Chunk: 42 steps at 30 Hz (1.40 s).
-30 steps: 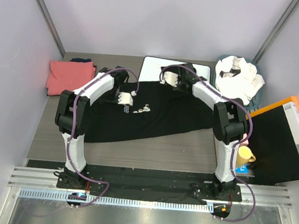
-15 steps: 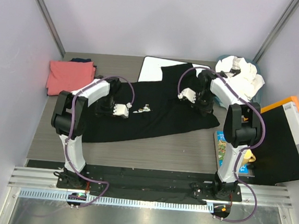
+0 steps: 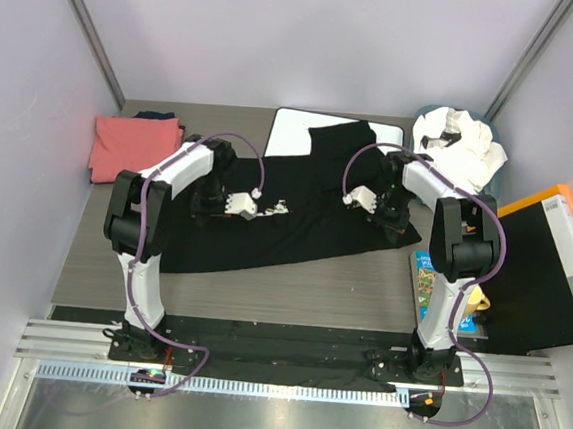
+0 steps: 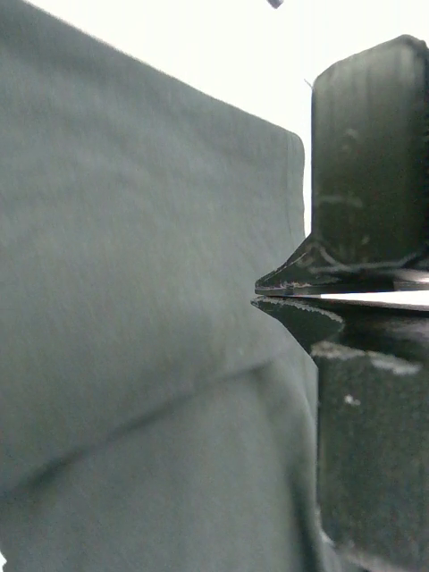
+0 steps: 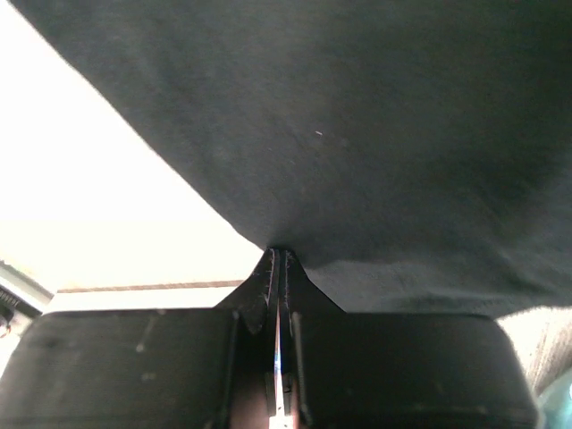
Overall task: Fold and stack the t-shirts
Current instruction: Fold the flattened tshirt in 1/3 of the way
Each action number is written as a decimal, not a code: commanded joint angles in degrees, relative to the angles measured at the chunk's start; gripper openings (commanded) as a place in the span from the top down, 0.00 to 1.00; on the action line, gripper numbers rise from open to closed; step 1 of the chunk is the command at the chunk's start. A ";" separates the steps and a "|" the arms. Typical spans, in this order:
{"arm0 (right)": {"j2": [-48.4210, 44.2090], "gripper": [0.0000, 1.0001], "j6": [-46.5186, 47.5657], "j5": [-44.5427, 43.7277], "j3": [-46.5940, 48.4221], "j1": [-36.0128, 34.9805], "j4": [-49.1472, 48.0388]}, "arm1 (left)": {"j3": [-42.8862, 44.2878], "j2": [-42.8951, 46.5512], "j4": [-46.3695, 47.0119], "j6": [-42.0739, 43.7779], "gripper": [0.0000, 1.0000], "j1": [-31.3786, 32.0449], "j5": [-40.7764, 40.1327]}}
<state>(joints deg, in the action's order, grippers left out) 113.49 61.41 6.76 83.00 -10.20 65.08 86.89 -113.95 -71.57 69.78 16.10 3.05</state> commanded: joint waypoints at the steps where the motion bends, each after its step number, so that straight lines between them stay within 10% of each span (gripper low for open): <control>1: -0.20 0.99 -1.03 -0.08 0.32 0.88 -3.11 | 1.97 0.31 -6.48 1.33 1.00 -0.10 7.23; 31: -7.58 0.99 1.96 -9.14 -17.70 2.64 -8.39 | -4.80 -5.58 5.48 0.09 1.00 0.25 -1.64; 38: -7.76 0.70 -2.07 4.11 1.57 2.55 -0.05 | -6.47 -3.39 4.07 0.97 1.00 -0.19 -2.35; 42: -2.06 0.69 -7.52 7.73 17.69 2.55 -1.09 | -7.00 -2.59 4.07 1.50 1.00 -0.19 -2.61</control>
<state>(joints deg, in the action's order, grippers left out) 108.44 59.92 7.88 85.36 -7.88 64.01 81.62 -117.05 -68.58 69.38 16.49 0.82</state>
